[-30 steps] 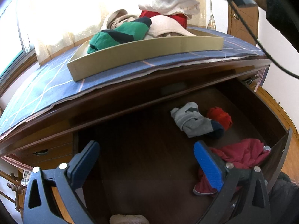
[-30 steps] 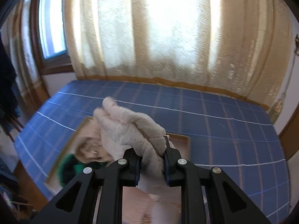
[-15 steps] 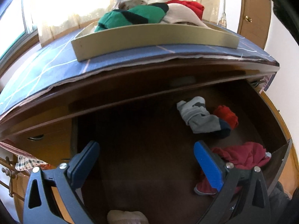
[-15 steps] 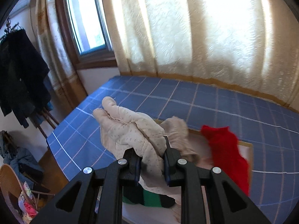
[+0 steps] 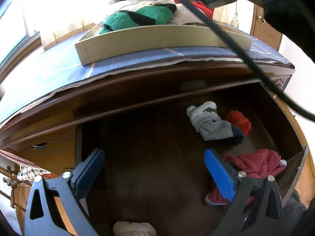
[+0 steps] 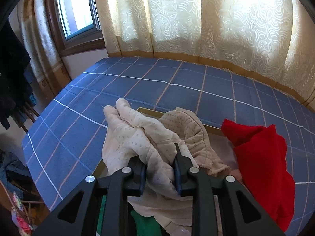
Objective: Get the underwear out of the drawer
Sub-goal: 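Carry the white dotted garment into the tray and open the right gripper, then lower the right gripper into the drawer toward the red sock, then grasp the red sock with the right gripper and lift it, then carry the red sock into the tray and open the right gripper, then lower the right gripper into the drawer toward the grey sock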
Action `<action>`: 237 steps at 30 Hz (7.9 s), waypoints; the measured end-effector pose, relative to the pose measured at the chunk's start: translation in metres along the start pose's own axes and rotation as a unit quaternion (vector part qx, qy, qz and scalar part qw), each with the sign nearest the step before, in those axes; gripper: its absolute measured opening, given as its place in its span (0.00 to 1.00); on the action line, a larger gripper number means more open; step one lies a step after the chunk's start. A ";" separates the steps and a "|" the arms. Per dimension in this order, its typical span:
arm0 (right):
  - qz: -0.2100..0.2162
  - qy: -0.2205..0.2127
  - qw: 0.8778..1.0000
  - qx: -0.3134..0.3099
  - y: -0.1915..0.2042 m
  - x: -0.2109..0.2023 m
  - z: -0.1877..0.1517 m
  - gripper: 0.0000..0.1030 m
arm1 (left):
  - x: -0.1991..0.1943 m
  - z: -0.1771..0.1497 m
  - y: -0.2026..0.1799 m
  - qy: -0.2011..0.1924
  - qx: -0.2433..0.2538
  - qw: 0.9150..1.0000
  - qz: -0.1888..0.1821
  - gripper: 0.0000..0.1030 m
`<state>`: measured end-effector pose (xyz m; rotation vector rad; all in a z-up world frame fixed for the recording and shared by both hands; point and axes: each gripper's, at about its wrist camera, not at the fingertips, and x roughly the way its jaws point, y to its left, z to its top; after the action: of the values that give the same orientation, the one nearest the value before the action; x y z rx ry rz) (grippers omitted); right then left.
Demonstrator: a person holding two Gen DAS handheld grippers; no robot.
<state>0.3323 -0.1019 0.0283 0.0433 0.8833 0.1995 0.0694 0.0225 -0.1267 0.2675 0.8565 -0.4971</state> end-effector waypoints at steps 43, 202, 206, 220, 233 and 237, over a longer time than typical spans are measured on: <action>0.070 -0.054 0.985 0.151 -0.092 -0.203 -0.337 0.57 | -0.003 0.000 -0.002 -0.007 0.002 1.000 0.024 1.00; -0.066 -0.050 0.991 0.103 -0.094 -0.133 -0.136 0.34 | -0.003 -0.022 -0.004 0.045 0.026 0.998 0.029 0.99; -0.045 -0.090 0.989 0.111 -0.092 -0.156 -0.141 0.35 | -0.003 -0.022 -0.004 0.046 0.026 0.998 0.029 0.99; 0.012 -0.124 0.977 0.172 -0.080 -0.189 -0.236 0.35 | -0.004 -0.022 -0.001 0.041 0.021 0.999 0.025 0.99; 0.003 -0.072 0.981 0.181 -0.072 -0.159 -0.316 0.35 | -0.003 -0.021 -0.004 0.047 0.023 0.998 0.034 0.99; -0.026 -0.074 0.981 0.178 -0.076 -0.155 -0.332 0.35 | -0.004 -0.021 -0.005 0.047 0.024 0.998 0.035 0.99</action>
<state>-0.0077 -0.2206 -0.0733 0.3642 0.7610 -0.0141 0.0511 0.0283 -0.1374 0.3655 0.9246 -0.4418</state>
